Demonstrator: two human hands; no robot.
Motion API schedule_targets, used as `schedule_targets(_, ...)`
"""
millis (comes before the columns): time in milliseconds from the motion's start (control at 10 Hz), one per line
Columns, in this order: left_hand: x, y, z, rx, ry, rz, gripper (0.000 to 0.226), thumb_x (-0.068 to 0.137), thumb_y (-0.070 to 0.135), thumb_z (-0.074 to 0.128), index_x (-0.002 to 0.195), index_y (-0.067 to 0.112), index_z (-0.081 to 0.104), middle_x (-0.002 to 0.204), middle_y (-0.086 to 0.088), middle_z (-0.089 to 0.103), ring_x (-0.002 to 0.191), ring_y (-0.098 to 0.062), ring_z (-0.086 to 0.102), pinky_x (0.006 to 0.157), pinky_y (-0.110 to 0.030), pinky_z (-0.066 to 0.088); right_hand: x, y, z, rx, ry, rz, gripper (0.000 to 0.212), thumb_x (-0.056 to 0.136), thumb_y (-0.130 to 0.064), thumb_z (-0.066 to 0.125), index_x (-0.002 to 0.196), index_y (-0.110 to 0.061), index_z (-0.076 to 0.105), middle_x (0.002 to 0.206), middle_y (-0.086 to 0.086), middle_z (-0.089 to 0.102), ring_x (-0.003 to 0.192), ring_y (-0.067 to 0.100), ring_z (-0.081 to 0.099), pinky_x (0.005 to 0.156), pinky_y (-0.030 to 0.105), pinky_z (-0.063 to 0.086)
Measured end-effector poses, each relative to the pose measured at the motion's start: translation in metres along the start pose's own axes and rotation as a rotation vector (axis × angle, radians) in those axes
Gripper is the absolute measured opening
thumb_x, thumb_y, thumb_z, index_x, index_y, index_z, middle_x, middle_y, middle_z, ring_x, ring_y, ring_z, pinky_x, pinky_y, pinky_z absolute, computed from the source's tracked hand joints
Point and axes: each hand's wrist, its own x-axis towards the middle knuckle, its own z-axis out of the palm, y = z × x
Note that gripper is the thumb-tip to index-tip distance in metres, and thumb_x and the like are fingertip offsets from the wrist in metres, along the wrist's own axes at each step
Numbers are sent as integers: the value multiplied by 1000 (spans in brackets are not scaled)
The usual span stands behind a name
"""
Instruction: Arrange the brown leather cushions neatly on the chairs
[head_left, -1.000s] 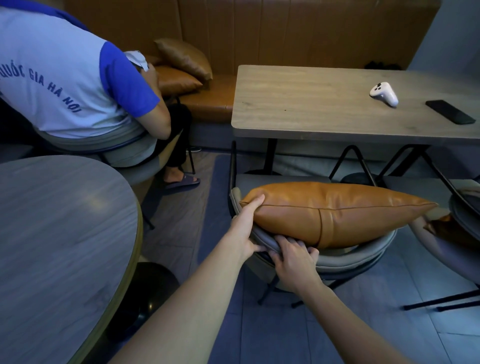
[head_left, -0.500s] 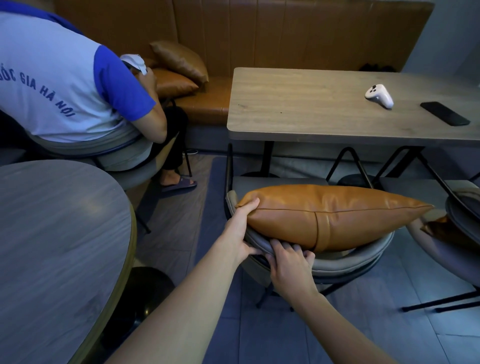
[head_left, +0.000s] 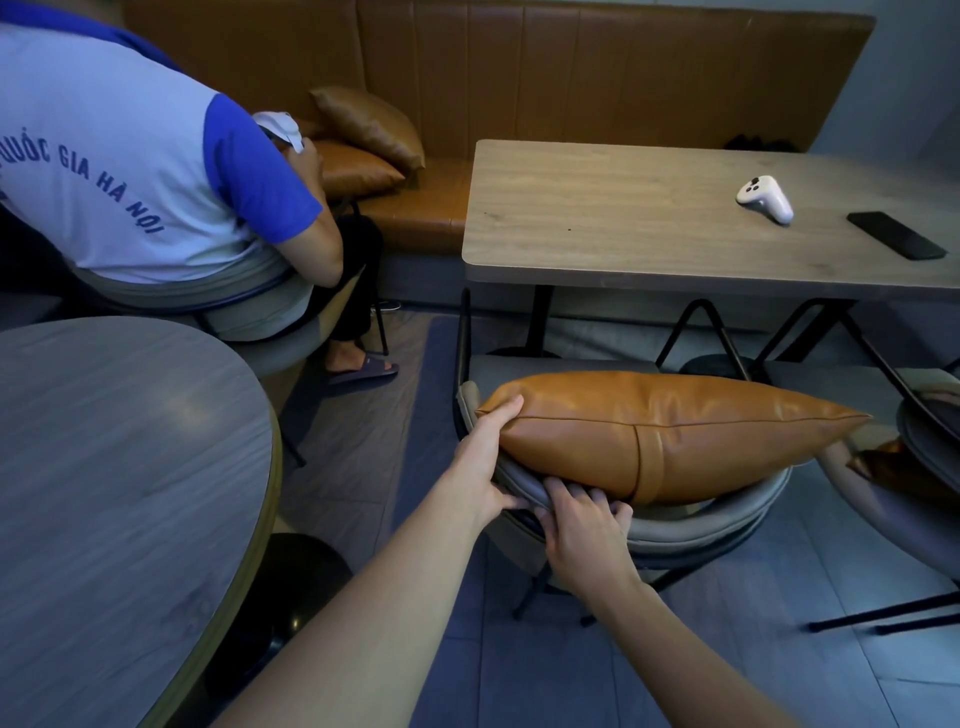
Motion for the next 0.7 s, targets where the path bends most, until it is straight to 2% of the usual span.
schedule_targets(100,-2,-4,-3,47,-6,21,94,72,51,85,147,21,36,145,-18,47,128,-47,48,102,-69,42,3,-1,-7,0,-107,22,27,100,-34,52,124,-24,57,113,1,69,109,31,58,85,45,32)
schedule_targets(200,-8,-14,-8,224,27,115,89,72,48,85,143,29,36,134,-5,53,118,-35,53,99,-64,45,7,0,-18,64,-230,52,29,101,-36,45,127,-24,52,125,1,64,121,29,52,92,44,30)
schedule_targets(300,-12,-21,-10,385,95,215,68,76,34,85,128,28,41,113,6,57,107,-23,52,92,-50,46,12,4,-28,152,-330,49,28,101,-33,45,126,-23,55,125,4,65,122,31,53,91,43,30)
schedule_targets(400,-15,-22,-15,860,141,302,36,78,25,77,108,14,62,106,-4,68,99,-21,61,80,-34,44,19,12,-48,269,-449,67,33,102,-32,45,130,-23,59,125,7,67,120,35,57,94,42,38)
schedule_targets(500,-24,-15,-10,1268,144,341,23,78,32,65,92,15,72,99,-7,73,97,-27,66,83,-34,49,20,19,-69,295,-489,98,35,101,-37,46,129,-25,62,126,7,67,118,34,58,101,45,43)
schedule_targets(600,-51,0,18,1800,182,467,21,88,39,55,93,28,72,106,2,70,105,-26,62,99,-45,42,24,35,-99,345,-472,136,34,97,-45,49,114,-23,69,119,8,69,114,33,61,101,47,46)
schedule_targets(700,-69,10,41,1927,239,554,27,92,43,52,104,30,72,113,0,68,113,-28,59,101,-48,35,27,49,-119,420,-433,202,43,97,-47,51,121,-16,67,124,9,66,117,32,60,102,46,47)
